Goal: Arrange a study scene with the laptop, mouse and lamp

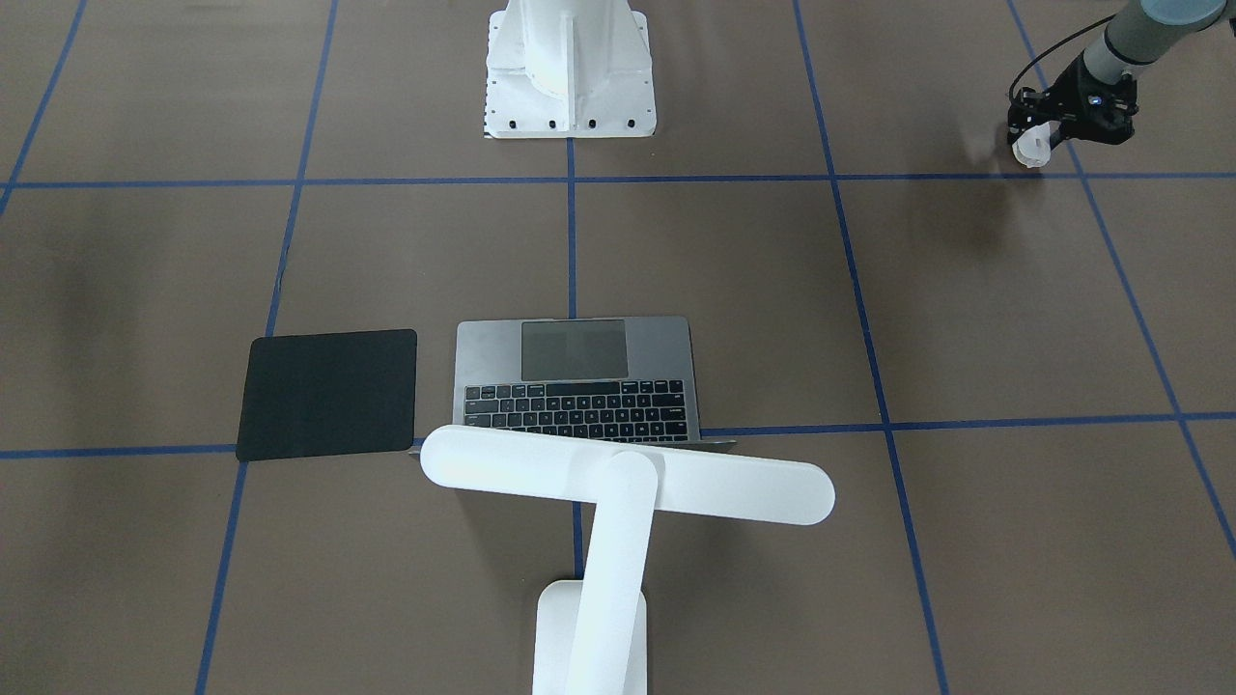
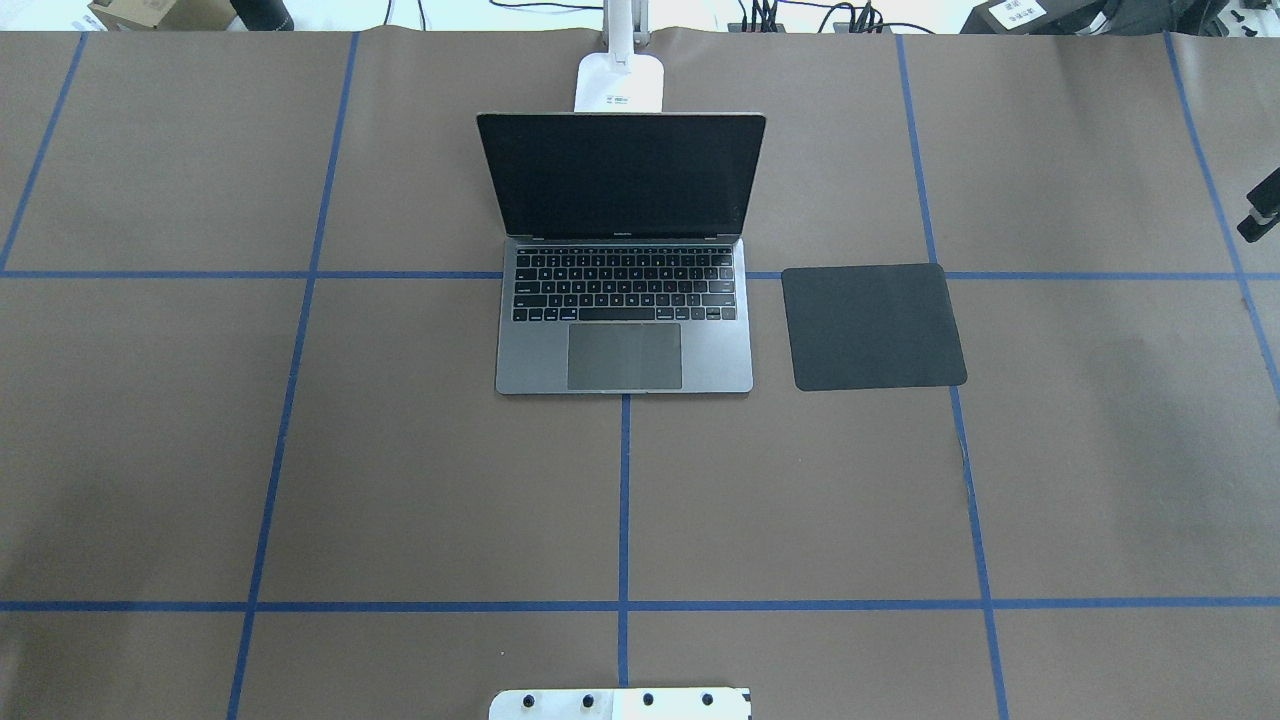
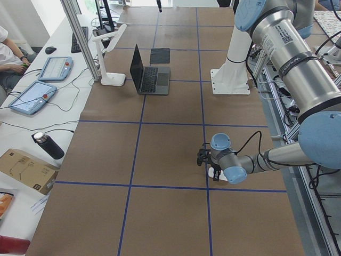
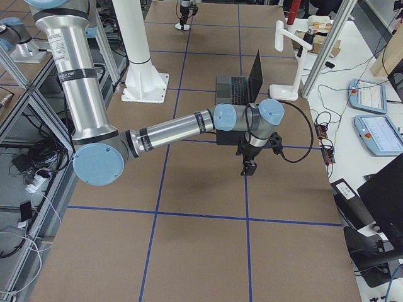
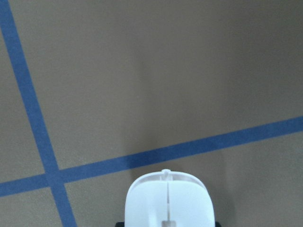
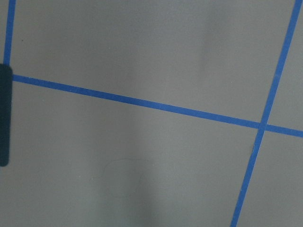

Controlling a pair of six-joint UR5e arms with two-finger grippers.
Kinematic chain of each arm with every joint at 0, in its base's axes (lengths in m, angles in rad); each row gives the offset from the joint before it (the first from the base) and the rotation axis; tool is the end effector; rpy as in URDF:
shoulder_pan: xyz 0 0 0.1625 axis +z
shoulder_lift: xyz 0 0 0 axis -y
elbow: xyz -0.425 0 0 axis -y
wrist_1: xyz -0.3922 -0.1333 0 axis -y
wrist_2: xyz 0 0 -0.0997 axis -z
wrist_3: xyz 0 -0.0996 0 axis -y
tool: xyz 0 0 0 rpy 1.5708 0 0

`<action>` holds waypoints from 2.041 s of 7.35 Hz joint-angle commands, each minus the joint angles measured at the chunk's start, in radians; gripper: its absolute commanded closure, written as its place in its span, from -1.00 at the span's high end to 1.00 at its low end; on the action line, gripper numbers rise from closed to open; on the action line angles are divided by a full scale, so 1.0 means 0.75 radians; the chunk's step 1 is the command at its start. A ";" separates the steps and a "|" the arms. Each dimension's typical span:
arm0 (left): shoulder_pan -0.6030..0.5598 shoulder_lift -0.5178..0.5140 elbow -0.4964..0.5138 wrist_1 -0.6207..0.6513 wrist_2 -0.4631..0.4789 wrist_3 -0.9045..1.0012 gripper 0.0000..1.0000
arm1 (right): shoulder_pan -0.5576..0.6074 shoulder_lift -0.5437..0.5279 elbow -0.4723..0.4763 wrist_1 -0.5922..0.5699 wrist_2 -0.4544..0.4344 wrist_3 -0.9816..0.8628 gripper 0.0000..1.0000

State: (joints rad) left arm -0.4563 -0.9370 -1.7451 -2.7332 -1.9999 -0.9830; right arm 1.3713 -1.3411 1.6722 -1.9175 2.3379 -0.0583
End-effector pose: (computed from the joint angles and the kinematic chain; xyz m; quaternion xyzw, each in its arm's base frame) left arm 0.1700 -0.1858 0.6835 -0.0055 0.3912 0.1334 0.9105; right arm -0.0493 -0.5677 0.5221 -0.0336 -0.3728 -0.1163 0.9200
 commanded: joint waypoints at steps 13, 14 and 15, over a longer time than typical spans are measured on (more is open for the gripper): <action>-0.069 -1.682 -0.141 1.535 0.044 -0.284 0.14 | -0.006 0.003 -0.096 0.089 0.002 0.004 0.96; -0.067 -1.807 -0.029 1.533 0.081 -0.337 0.14 | -0.006 0.003 -0.127 0.139 0.002 0.004 0.96; -0.062 -1.950 0.131 1.531 0.083 -0.384 0.14 | -0.010 0.003 -0.131 0.143 0.002 0.004 0.96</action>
State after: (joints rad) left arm -0.5067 -2.2630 -1.7829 -1.5899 -1.9487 -1.2205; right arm 1.3659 -1.3392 1.5889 -1.8314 2.3393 -0.0555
